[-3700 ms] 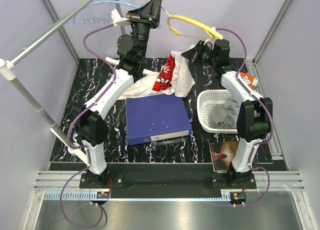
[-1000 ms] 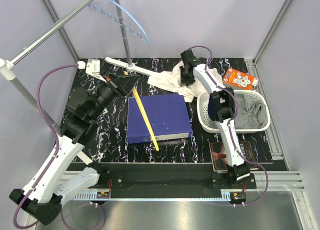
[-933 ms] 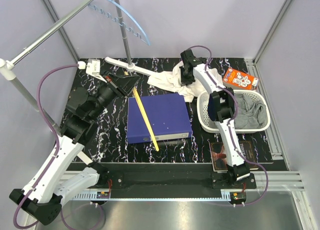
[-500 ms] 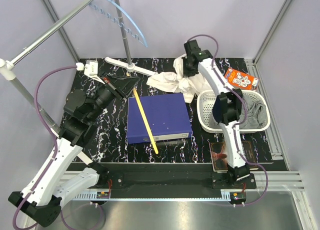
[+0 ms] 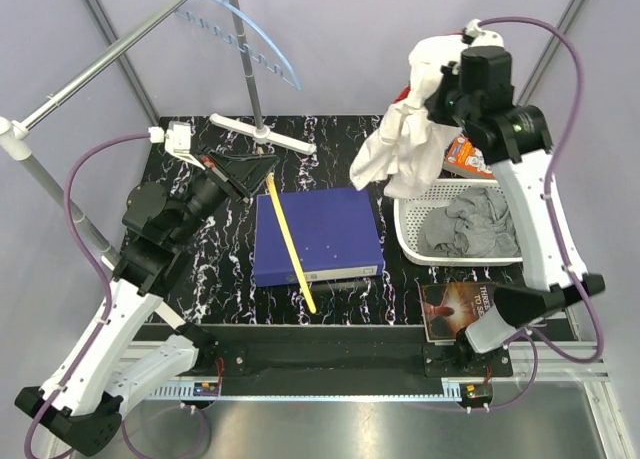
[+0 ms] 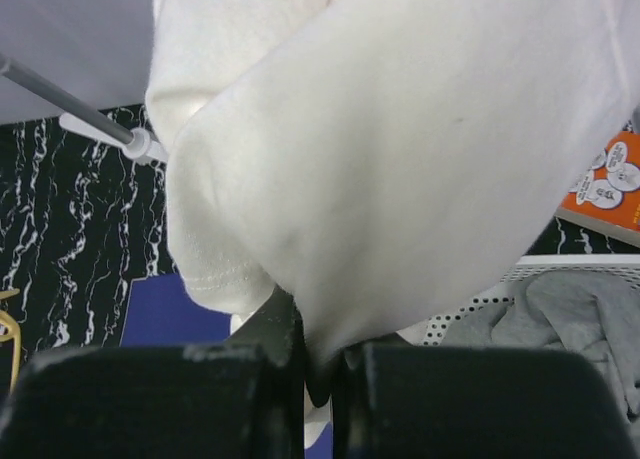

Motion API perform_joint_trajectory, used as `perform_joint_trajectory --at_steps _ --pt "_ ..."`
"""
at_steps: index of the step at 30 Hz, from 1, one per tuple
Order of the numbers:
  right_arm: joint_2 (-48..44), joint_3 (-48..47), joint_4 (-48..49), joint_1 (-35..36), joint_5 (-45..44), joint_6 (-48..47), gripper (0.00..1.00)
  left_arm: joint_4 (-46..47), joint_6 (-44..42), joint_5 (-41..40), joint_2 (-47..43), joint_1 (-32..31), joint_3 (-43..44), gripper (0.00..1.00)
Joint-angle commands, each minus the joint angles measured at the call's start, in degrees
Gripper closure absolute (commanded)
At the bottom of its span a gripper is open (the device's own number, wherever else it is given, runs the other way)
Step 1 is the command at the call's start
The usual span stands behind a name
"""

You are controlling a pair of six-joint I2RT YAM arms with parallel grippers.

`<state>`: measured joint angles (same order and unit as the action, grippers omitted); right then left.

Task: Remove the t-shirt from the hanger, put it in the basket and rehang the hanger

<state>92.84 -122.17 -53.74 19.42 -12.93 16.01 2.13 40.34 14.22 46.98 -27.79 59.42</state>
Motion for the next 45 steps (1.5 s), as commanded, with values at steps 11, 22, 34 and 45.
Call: perform_joint_trajectory --at_steps 11,22,34,45 --pt "-20.6 20.1 2.8 -1.7 -20.3 5.3 1.0 0.2 4.5 2.8 -2.0 -0.1 2.5 1.0" --pt "-19.0 36.0 8.5 -12.5 -5.9 12.5 1.0 0.3 6.6 2.2 -2.4 -0.1 1.3 1.0" --pt "-25.8 51.6 9.8 -15.1 -21.1 21.8 1.0 0.2 6.9 2.0 -2.5 -0.2 0.3 1.0" --pt "-7.9 57.2 25.7 -9.8 22.5 19.5 1.0 0.1 7.2 1.7 -2.8 -0.2 -0.5 1.0"
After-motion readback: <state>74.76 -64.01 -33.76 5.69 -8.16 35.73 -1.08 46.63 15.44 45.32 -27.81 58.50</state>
